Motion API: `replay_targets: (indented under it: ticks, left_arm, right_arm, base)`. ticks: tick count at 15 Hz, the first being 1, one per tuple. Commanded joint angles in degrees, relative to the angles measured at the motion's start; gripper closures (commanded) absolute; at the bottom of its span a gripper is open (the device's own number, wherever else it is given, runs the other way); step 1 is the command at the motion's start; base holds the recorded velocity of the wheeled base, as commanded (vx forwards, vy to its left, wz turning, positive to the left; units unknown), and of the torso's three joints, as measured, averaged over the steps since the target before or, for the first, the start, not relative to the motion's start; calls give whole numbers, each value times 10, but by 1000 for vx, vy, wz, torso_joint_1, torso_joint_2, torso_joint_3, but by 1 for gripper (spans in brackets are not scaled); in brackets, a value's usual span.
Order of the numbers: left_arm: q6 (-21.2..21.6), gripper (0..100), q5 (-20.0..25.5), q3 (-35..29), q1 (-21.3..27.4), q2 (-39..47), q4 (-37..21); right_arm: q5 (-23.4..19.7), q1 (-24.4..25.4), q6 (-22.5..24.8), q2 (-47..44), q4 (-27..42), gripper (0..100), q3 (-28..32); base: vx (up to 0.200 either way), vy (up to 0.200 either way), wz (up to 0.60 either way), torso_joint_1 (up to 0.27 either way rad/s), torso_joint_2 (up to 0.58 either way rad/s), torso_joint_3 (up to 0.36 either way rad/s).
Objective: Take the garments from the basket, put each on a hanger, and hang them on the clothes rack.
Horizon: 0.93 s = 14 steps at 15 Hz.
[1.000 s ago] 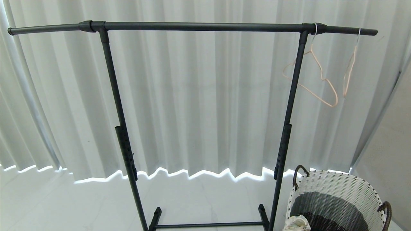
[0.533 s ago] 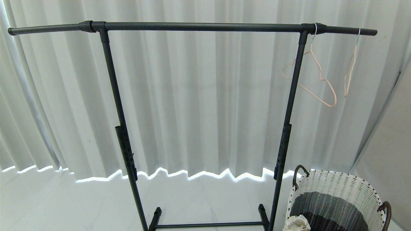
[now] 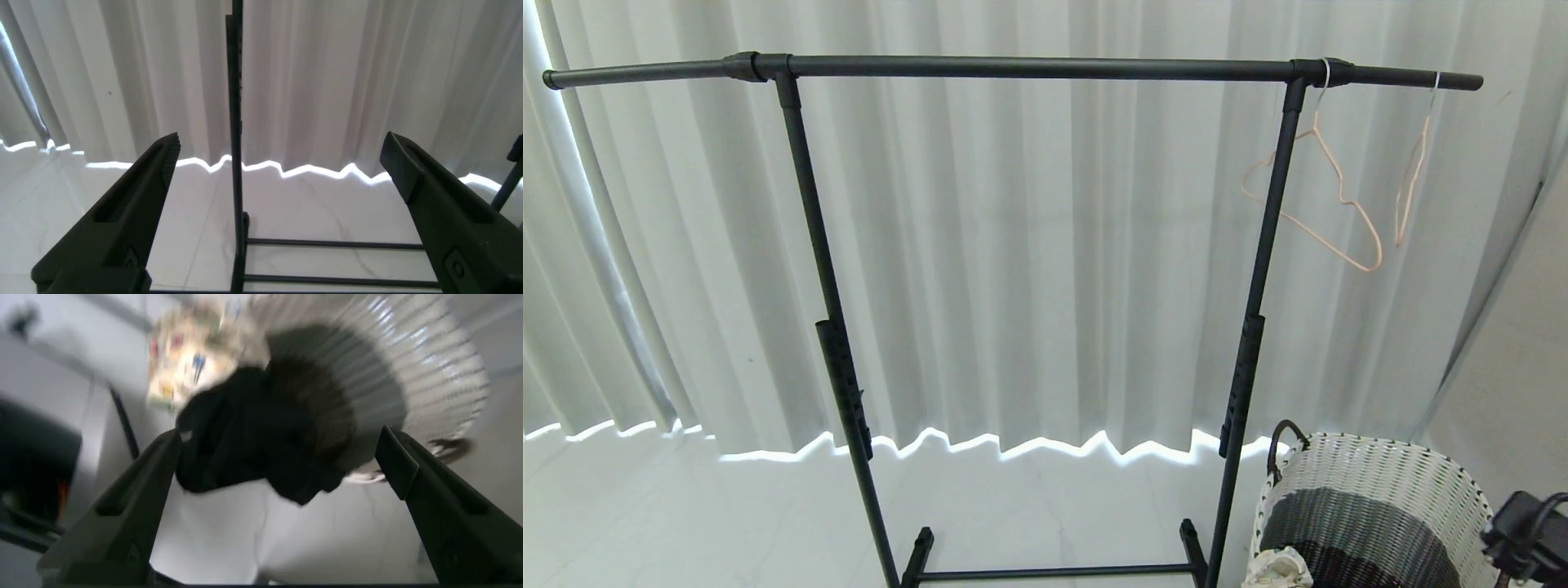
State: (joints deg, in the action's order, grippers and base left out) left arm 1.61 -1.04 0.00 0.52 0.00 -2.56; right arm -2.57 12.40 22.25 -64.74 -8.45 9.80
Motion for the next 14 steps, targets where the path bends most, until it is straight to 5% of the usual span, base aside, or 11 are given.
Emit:
replay_targets:
  ticks: [1,9,14]
  left_arm:
    - [0,0,0,0,0,0,0]
    - [0,0,0,0,0,0,0]
    - [-1,0,0,0,0,0,0]
  right_arm:
    - [16,11,31,-222,-97,0,-36]
    - [89,10,31,-461,-313,0,-29]
    - [107,9,30,-485,-336,0,-20]
  base:
    - [0,0,0,0,0,0]
    - [0,0,0,0,0,0]
    - [0,0,0,0,0,0]
